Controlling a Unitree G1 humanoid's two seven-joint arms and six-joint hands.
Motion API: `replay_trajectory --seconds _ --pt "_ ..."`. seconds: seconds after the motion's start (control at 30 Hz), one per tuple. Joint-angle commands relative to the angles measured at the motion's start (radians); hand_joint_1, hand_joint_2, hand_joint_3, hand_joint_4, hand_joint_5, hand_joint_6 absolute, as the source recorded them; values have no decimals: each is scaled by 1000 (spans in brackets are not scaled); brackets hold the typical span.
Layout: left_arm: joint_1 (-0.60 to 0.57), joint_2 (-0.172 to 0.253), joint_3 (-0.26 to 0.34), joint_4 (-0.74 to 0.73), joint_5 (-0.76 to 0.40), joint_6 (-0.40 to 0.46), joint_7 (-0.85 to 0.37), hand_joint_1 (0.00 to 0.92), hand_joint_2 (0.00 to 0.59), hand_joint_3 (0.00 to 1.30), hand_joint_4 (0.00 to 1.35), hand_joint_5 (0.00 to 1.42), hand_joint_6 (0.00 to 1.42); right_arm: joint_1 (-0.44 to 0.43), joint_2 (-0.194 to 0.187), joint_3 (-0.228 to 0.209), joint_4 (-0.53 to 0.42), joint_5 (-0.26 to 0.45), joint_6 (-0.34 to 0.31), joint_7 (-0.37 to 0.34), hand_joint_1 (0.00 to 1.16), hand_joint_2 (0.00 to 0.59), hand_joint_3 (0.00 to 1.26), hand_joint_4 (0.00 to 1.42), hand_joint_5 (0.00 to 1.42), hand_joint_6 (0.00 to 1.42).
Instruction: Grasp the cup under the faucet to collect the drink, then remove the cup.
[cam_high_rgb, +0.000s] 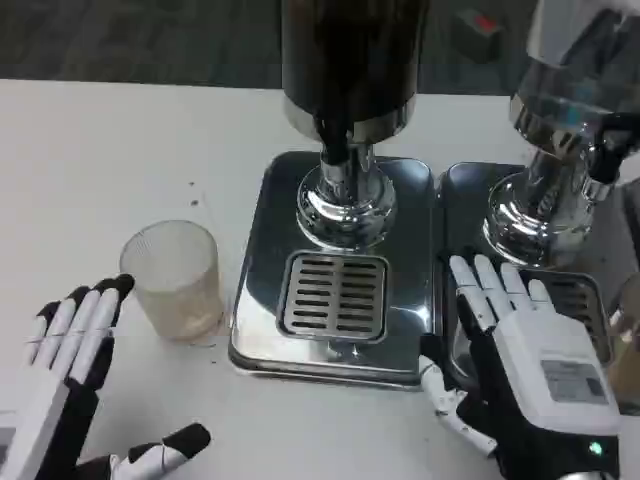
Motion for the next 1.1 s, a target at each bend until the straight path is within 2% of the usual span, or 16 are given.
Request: replay_trajectory --seconds 0.03,0.4,0.47,0.57,0.63,0.67,0.77,0.9,1.0,1.1 --pt "0 12 -9 13 12 -15 10 0 87 0 0 0 0 6 10 5 -4 0 12 6 247 537 44 0 0 0" --pt "-13 14 -2 14 11 -24 17 0 81 0 0 0 0 14 18 10 -6 -3 26 3 265 544 44 0 0 0" --pt "-17 14 6 19 10 -45 47 0 81 68 0 17 0 16 22 9 -7 -4 28 1 268 545 44 0 0 0" --pt "-16 12 31 17 20 -55 106 0 69 105 11 70 0 16 26 8 -6 -4 34 3 271 546 46 0 0 0" --pt "-19 11 40 19 16 -54 119 0 69 96 26 81 6 14 27 8 -5 -4 36 4 274 547 48 0 0 0" --pt "-26 10 46 24 3 -52 115 0 61 25 5 66 1 13 28 8 -6 -5 38 4 275 547 49 0 0 0" --pt "-53 3 52 47 -40 -45 83 0 51 0 0 2 0 10 29 7 -6 -3 42 7 278 547 54 0 0 0" --pt "-118 -12 34 94 -119 -31 2 0 47 0 0 0 0 10 32 7 -9 -2 47 12 284 547 70 0 0 0" --pt "-178 -21 16 148 -172 -27 -63 0 8 0 0 0 0 12 34 6 -12 0 54 17 286 547 74 0 0 0" --pt "-245 -31 2 226 -212 -37 -103 0 0 0 0 0 0 16 34 6 -20 -4 61 21 288 547 79 0 0 0"
